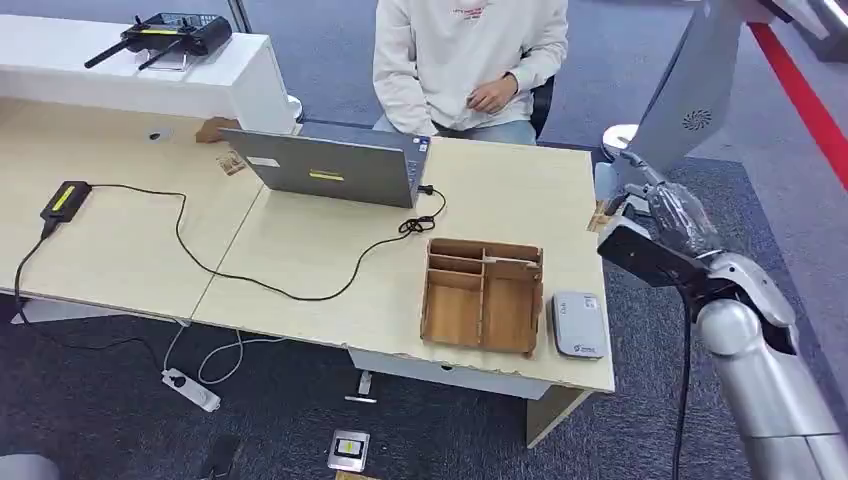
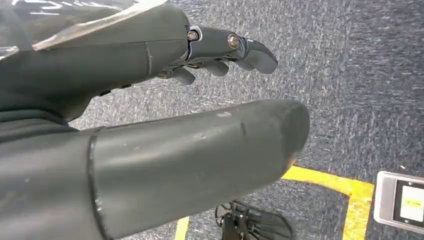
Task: Pass the card to the sensor for recognition and then transmit it.
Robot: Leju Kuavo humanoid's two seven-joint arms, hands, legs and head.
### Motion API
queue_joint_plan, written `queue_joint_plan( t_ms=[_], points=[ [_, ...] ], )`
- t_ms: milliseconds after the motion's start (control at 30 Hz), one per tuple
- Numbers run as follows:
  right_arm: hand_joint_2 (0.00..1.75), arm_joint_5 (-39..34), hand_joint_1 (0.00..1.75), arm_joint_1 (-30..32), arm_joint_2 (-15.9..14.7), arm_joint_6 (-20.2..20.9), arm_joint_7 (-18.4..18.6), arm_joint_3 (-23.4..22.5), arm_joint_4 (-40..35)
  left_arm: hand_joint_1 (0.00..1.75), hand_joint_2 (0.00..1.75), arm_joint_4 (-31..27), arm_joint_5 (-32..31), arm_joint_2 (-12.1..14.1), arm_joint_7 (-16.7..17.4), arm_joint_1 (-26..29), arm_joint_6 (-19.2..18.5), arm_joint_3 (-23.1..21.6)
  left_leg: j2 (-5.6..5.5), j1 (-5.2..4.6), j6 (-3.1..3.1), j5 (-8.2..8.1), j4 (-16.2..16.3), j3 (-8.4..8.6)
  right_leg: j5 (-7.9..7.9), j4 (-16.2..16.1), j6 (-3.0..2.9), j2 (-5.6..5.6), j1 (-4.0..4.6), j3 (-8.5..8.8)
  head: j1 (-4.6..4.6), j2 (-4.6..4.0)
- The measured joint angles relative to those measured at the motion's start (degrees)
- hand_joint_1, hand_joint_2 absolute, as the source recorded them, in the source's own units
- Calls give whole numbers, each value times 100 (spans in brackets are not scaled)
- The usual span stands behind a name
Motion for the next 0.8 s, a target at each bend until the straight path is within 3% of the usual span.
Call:
queue_joint_plan(
  t_ms=[433,800],
  points=[
    [175,179,175,167,-17,79,61,9,-79,0,0,105,-188,26,-63,-61,-160,7,0,0,0,0,0,0,0,0,0,-1,0,2,0,0],
    [175,450,175,499,-11,-278,98,57,131,0,0,162,-313,68,-44,-74,-188,7,-1,-1,0,0,-1,-1,0,0,0,-1,0,0,-2,0]
  ],
)
